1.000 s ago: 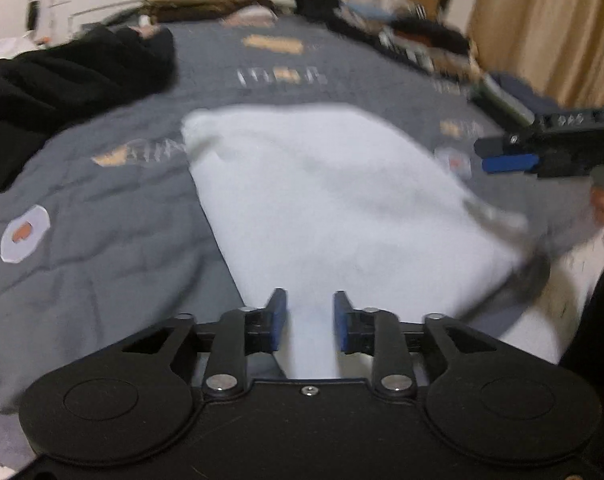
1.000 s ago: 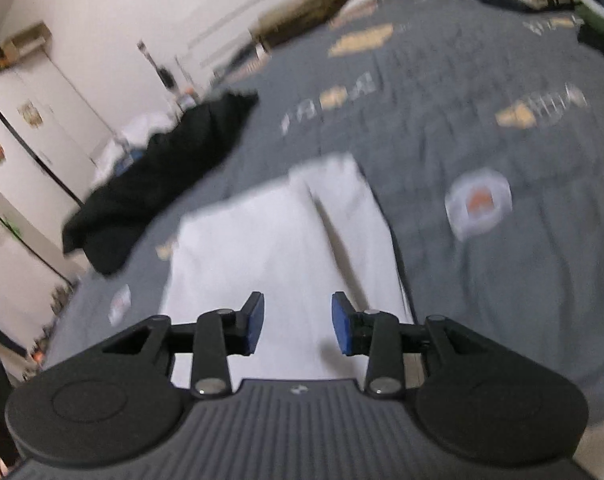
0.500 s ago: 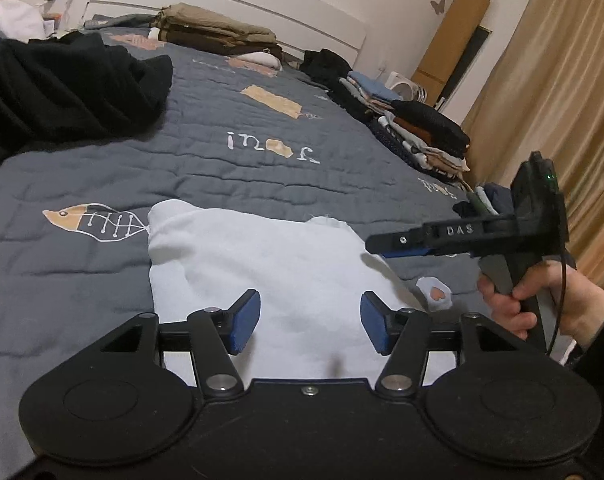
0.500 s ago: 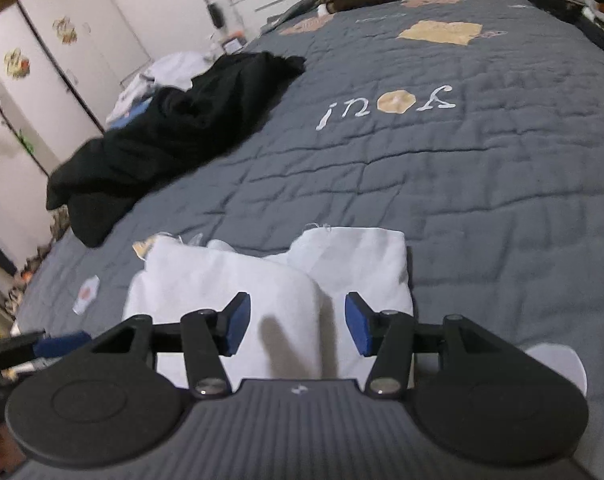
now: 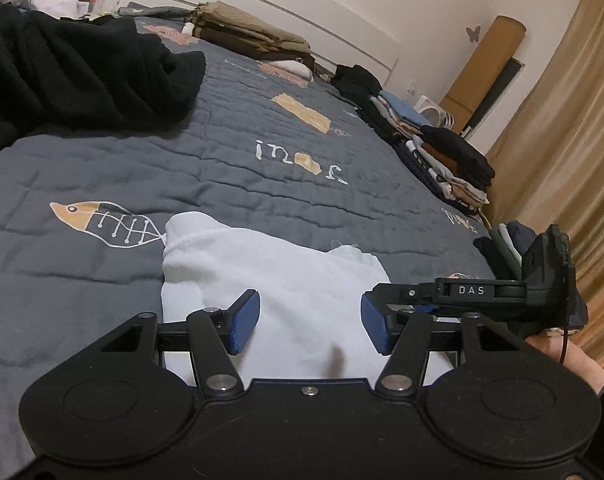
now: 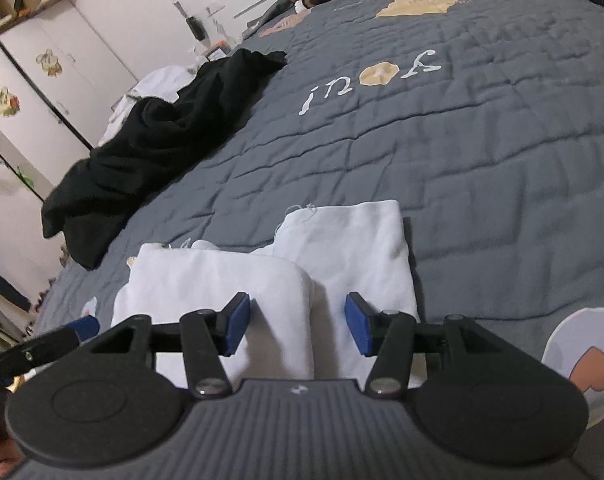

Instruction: Fold clothes

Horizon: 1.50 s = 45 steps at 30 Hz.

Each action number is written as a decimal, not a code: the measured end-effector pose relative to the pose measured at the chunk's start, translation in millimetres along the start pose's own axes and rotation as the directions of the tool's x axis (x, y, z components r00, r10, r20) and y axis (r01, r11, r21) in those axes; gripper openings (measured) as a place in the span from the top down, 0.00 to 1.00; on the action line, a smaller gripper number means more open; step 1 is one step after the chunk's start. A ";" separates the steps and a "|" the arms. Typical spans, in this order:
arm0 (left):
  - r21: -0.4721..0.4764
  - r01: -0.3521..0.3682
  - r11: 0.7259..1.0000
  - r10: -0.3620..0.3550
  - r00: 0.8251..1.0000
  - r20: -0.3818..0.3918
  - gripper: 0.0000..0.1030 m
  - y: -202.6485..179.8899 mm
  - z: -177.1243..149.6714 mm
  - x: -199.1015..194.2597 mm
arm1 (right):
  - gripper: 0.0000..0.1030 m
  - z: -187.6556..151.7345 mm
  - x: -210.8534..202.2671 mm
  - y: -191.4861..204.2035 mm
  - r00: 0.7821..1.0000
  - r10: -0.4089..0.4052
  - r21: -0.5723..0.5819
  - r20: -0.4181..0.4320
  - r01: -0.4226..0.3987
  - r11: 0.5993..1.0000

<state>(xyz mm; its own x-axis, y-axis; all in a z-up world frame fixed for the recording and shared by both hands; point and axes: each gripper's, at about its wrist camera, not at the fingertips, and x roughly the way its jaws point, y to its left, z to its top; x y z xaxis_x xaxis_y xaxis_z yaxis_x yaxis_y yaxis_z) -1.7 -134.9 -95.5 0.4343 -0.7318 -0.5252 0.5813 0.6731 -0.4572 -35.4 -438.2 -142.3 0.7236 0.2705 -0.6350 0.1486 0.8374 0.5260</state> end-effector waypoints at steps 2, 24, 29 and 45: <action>0.005 -0.005 1.000 0.005 1.000 0.001 0.46 0.1 -0.1 -0.9 | 0.71 1.2 -3.6 0.2 1.000 0.018 0.019 0.014 -0.018 1.000; 0.007 -0.071 0.997 0.071 0.990 -0.119 0.74 5.4 -13.2 14.8 | 0.84 -50.8 -21.2 119.0 0.904 0.238 -0.409 -0.354 -0.379 0.830; 0.016 -0.075 0.997 0.076 0.985 -0.158 0.83 12.3 -14.5 11.6 | 0.63 -15.2 -55.0 88.4 0.932 0.311 -0.355 -0.183 -0.358 0.864; 0.004 -0.062 0.998 0.062 0.984 -0.168 0.84 16.4 -16.1 8.1 | 0.60 -10.9 29.0 49.3 0.988 0.112 -0.259 -0.105 -0.136 0.956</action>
